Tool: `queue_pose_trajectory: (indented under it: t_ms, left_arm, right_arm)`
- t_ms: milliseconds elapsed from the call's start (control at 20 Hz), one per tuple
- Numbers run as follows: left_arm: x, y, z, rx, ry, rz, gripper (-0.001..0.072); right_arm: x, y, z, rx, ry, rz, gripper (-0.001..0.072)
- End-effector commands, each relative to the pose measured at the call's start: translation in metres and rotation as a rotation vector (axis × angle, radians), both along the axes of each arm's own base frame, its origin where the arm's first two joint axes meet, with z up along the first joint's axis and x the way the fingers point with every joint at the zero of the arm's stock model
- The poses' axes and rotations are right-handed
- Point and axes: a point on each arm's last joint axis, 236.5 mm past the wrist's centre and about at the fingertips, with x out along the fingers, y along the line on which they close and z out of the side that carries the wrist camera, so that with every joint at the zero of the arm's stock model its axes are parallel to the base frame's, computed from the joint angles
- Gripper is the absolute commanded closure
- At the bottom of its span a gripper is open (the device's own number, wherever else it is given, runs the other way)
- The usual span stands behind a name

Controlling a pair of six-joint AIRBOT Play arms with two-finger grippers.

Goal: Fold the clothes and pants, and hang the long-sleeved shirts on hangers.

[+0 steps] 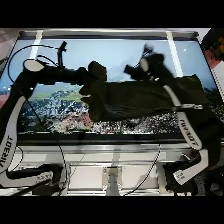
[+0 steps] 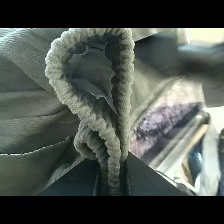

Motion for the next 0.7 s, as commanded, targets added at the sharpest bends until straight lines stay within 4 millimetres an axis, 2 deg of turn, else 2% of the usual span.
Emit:
queue_pose_trajectory:
  t_ms: [0, 150, 300, 500, 550, 650]
  left_arm:
    - [0.004, -0.036, -0.005, 0.009, 0.004, 0.056, 0.0683]
    - [0.003, -0.082, -0.014, -0.038, 0.068, 0.1, 0.0683]
    - [0.001, -0.133, -0.019, -0.071, 0.1, 0.086, 0.0683]
    - [0.002, -0.196, -0.039, -0.139, 0.167, 0.077, 0.0678]
    - [0.006, -0.208, -0.039, -0.199, 0.197, 0.121, 0.0616]
    - [0.014, -0.224, -0.046, -0.262, 0.227, 0.193, 0.0229]
  right_arm:
    - [-0.007, -0.076, 0.053, -0.168, -0.045, 0.021, 0.0699]
    - [-0.018, -0.095, 0.065, -0.175, -0.021, 0.037, 0.0699]
    - [-0.019, -0.094, 0.067, -0.181, -0.018, 0.068, 0.0699]
    - [-0.019, -0.092, 0.067, -0.18, -0.021, 0.083, 0.0699]
    - [-0.019, -0.089, 0.066, -0.17, -0.018, 0.097, 0.0699]
    - [-0.02, -0.07, 0.066, -0.054, -0.016, 0.128, 0.0698]
